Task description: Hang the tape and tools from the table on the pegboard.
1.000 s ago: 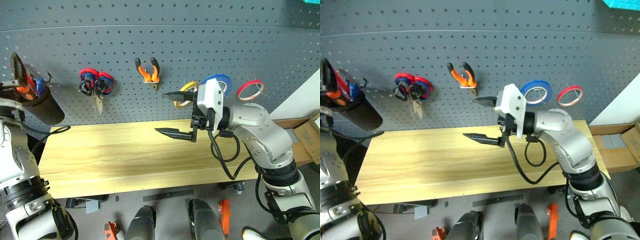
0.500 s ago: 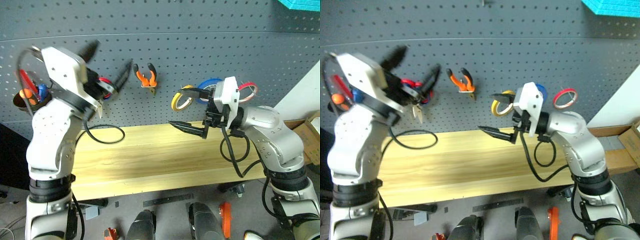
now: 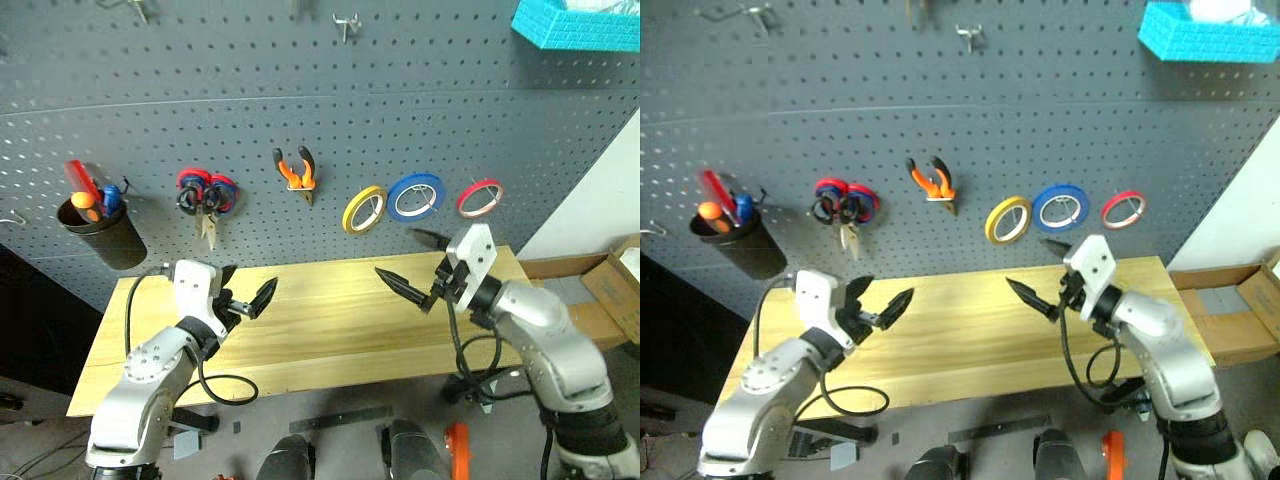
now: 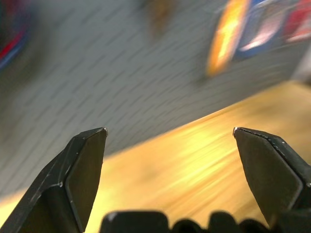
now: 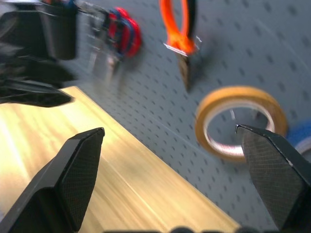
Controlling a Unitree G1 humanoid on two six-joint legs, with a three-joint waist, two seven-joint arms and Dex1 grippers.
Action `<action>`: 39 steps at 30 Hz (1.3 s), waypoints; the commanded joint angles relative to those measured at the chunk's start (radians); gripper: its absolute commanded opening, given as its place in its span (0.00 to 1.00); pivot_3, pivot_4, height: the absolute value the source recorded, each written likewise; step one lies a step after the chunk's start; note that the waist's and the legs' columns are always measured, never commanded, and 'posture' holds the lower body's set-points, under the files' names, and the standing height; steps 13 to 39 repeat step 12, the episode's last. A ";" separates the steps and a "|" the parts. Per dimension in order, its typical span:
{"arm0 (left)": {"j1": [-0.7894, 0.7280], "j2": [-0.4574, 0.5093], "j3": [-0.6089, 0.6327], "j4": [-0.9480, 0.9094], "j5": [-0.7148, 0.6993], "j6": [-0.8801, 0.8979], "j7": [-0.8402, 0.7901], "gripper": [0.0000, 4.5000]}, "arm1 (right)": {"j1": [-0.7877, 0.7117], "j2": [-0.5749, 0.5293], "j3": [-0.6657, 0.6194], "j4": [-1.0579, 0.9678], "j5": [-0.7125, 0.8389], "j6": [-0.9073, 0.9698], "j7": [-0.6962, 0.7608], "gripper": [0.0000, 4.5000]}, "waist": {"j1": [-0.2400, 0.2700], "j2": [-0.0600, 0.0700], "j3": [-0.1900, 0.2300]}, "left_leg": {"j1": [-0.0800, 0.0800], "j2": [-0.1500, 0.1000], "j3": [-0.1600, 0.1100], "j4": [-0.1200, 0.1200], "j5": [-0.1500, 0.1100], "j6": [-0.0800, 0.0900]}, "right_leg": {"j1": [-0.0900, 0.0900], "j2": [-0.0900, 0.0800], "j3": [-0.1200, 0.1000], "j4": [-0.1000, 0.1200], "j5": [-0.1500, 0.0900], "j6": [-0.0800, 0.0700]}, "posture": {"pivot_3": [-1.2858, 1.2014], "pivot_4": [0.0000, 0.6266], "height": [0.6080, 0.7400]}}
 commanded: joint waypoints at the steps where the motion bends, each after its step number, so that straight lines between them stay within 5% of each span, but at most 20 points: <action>1: -0.013 -0.045 0.067 0.101 0.056 -0.117 0.053 0.99 | 0.082 0.010 0.019 0.123 -0.142 -0.178 -0.076 1.00 | 0.005 0.000 -0.015 | 0.002 0.000 0.000 0.000 0.000 0.000 | 0.002 0.001 0.000 -0.002 0.000 0.000 | 0.49 0.09 1.00; 12: -0.042 -0.111 0.108 0.372 0.191 -0.309 0.133 0.99 | 0.156 0.132 -0.084 0.550 -0.215 -0.445 -0.271 1.00 | 0.019 0.008 -0.062 | 0.024 0.004 0.001 -0.002 0.000 0.000 | 0.026 0.005 0.002 -0.010 0.001 0.002 | 0.49 0.02 1.00; 39: -0.042 -0.111 0.108 0.372 0.191 -0.309 0.133 0.99 | 0.156 0.132 -0.084 0.550 -0.215 -0.445 -0.271 1.00 | 0.019 0.008 -0.062 | 0.024 0.004 0.001 -0.002 0.000 0.000 | 0.026 0.005 0.002 -0.010 0.001 0.002 | 0.49 0.02 1.00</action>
